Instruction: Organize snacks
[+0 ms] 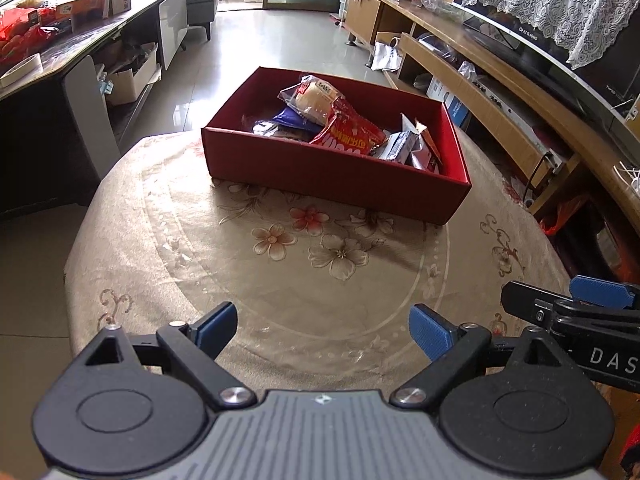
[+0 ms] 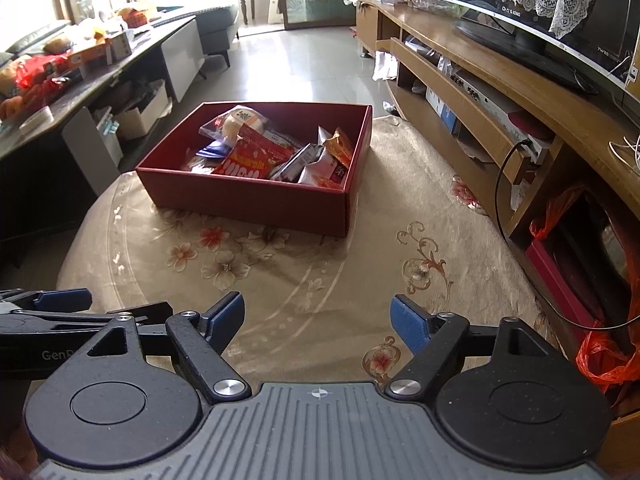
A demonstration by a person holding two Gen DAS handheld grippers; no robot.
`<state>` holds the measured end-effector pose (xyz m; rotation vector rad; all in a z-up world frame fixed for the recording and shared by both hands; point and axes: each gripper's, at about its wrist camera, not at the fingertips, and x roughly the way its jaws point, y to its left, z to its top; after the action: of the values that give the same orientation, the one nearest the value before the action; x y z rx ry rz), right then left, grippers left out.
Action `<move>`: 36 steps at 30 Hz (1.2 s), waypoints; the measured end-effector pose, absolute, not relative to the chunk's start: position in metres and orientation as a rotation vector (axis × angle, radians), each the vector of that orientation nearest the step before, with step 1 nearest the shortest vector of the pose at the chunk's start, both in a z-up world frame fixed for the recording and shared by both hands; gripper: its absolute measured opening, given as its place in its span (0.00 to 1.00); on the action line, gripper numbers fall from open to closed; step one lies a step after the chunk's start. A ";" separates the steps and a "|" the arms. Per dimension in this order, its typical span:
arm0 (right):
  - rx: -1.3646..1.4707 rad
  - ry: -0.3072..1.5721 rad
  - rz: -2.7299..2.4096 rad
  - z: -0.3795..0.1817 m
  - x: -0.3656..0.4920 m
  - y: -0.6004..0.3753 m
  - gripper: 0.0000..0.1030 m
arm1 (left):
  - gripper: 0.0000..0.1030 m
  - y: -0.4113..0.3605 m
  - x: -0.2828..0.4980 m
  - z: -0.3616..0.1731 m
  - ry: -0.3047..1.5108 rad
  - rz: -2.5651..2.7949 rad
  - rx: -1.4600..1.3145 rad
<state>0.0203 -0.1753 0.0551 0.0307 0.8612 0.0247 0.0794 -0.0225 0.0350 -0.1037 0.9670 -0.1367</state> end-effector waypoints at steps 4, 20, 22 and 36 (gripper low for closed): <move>0.022 0.872 0.024 0.053 0.019 -0.173 0.82 | 0.88 -0.022 0.077 0.033 0.973 -0.129 -0.096; -0.023 0.911 0.040 0.042 0.003 -0.157 0.82 | 0.87 -0.013 0.052 0.023 1.000 -0.090 -0.049; -0.038 0.919 0.042 0.040 -0.001 -0.154 0.82 | 0.87 -0.013 0.047 0.021 1.005 -0.084 -0.035; -0.038 0.925 0.060 0.038 -0.014 -0.150 0.82 | 0.87 -0.008 0.032 0.023 0.987 -0.083 -0.022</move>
<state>-0.0136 -0.1497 0.0384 -0.0375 0.9251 0.0595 0.0321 -0.0077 0.0226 -0.0218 0.9866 -0.0835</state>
